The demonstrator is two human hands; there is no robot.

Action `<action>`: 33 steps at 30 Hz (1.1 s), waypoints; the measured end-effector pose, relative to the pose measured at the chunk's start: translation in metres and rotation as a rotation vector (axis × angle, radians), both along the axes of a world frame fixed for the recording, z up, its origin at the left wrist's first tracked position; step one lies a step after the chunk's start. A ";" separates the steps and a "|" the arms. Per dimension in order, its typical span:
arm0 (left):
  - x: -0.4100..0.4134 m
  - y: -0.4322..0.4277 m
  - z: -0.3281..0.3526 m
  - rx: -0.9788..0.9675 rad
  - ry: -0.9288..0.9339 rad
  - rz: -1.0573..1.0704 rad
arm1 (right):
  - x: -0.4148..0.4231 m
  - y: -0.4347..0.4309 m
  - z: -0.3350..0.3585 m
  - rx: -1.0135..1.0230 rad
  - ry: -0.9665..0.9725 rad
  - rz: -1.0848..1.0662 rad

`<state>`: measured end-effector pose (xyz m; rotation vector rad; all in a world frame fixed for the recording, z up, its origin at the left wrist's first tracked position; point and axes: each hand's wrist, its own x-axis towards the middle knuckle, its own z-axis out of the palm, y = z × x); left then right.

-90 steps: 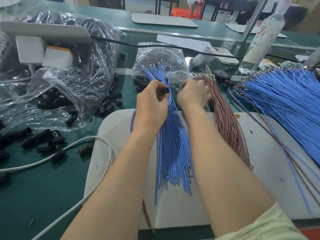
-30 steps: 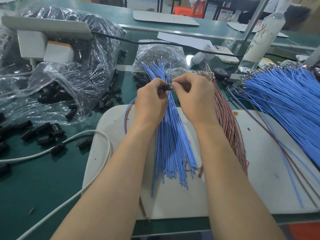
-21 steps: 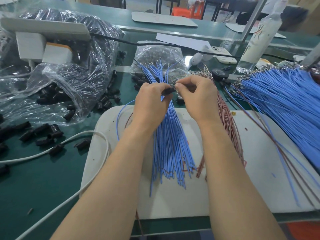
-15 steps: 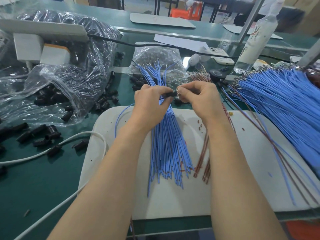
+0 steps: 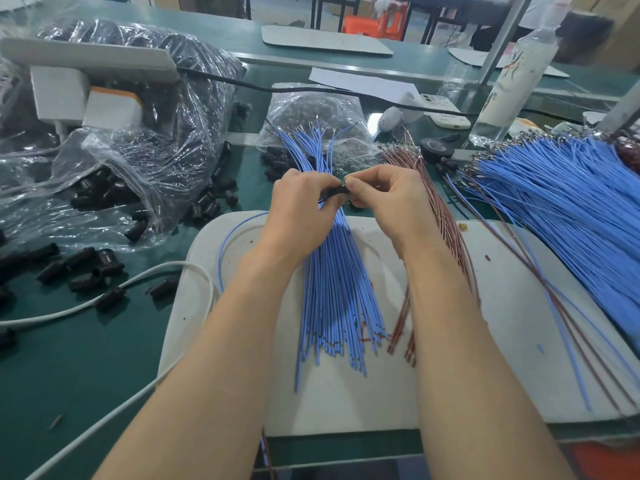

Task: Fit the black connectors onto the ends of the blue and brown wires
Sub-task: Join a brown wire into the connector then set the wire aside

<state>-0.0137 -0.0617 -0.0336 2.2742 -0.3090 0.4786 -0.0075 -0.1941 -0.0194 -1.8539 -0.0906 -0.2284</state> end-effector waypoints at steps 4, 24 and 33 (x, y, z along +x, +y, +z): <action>0.000 -0.001 0.001 -0.044 -0.005 0.024 | 0.002 0.002 -0.002 0.242 0.097 0.013; 0.001 0.000 0.000 -0.111 0.007 0.008 | 0.003 0.005 -0.005 0.182 0.065 -0.018; 0.003 -0.001 -0.001 -0.126 -0.014 0.026 | 0.004 0.012 -0.004 0.299 0.111 -0.026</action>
